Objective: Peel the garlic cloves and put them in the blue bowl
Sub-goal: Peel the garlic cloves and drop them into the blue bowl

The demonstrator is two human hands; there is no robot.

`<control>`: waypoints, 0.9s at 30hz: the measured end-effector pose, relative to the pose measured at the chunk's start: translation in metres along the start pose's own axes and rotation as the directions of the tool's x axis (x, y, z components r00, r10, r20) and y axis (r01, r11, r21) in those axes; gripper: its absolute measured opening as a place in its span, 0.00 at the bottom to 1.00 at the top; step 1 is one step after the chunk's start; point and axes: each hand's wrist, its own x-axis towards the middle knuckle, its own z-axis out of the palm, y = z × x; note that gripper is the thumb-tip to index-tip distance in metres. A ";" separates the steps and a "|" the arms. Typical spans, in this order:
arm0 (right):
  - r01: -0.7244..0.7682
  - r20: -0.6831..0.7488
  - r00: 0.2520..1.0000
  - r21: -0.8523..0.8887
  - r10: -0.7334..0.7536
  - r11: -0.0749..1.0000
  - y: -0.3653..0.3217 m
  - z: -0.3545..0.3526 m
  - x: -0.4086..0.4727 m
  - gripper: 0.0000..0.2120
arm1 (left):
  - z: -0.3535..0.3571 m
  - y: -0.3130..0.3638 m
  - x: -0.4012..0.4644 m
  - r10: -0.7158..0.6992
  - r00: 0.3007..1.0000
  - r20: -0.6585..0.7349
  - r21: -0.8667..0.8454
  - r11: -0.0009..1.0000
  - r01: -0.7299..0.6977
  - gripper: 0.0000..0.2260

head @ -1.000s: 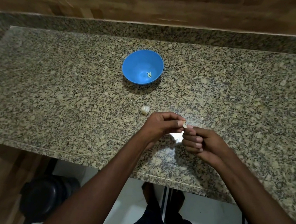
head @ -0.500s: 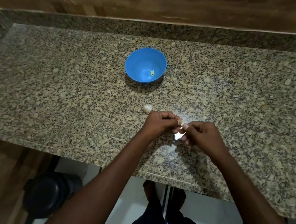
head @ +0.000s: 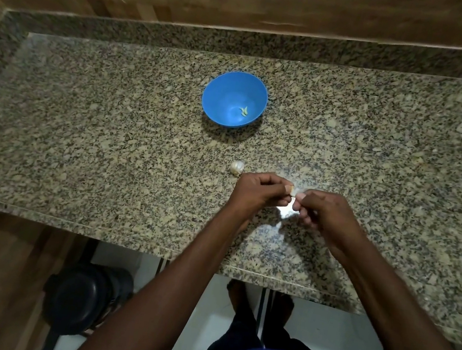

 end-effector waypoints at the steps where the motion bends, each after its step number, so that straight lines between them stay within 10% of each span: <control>1: 0.117 -0.041 0.991 -0.245 -0.130 0.962 0.000 0.000 0.000 0.14 | 0.000 -0.001 0.000 -0.008 1.000 -0.020 0.018 1.000 0.008 0.02; 5: 0.286 -0.010 0.925 -0.639 -0.381 0.714 0.000 0.000 0.002 0.13 | -0.001 0.000 -0.001 -0.101 0.994 -0.037 -0.062 0.993 0.099 0.01; 8: 0.055 0.007 0.998 -0.031 -0.055 0.998 -0.006 -0.001 0.005 0.12 | -0.001 0.002 -0.003 -0.102 0.994 0.028 -0.199 0.974 0.106 0.04; 11: -0.265 0.238 0.958 0.526 0.160 0.808 -0.007 0.002 0.005 0.09 | 0.002 0.000 -0.004 -0.039 0.997 0.060 -0.285 0.957 0.055 0.06; 14: -0.280 0.262 0.954 0.591 0.147 0.756 0.001 0.002 0.005 0.09 | 0.001 -0.001 0.001 -0.008 0.999 0.033 -0.242 0.970 0.016 0.05; 20: -0.022 0.005 1.000 -0.120 0.022 0.992 0.010 -0.008 0.009 0.13 | -0.008 -0.005 0.010 -0.036 0.999 -0.009 -0.081 0.996 0.035 0.04; 24: 0.111 -0.060 0.967 -0.780 -0.249 0.615 0.021 -0.014 0.025 0.14 | -0.013 -0.013 0.014 -0.038 0.999 -0.001 -0.026 0.999 0.038 0.06; 27: 0.059 -0.064 0.955 -0.915 -0.288 0.400 0.029 -0.013 0.034 0.14 | -0.015 -0.021 0.018 -0.036 0.999 -0.011 0.039 0.999 0.036 0.06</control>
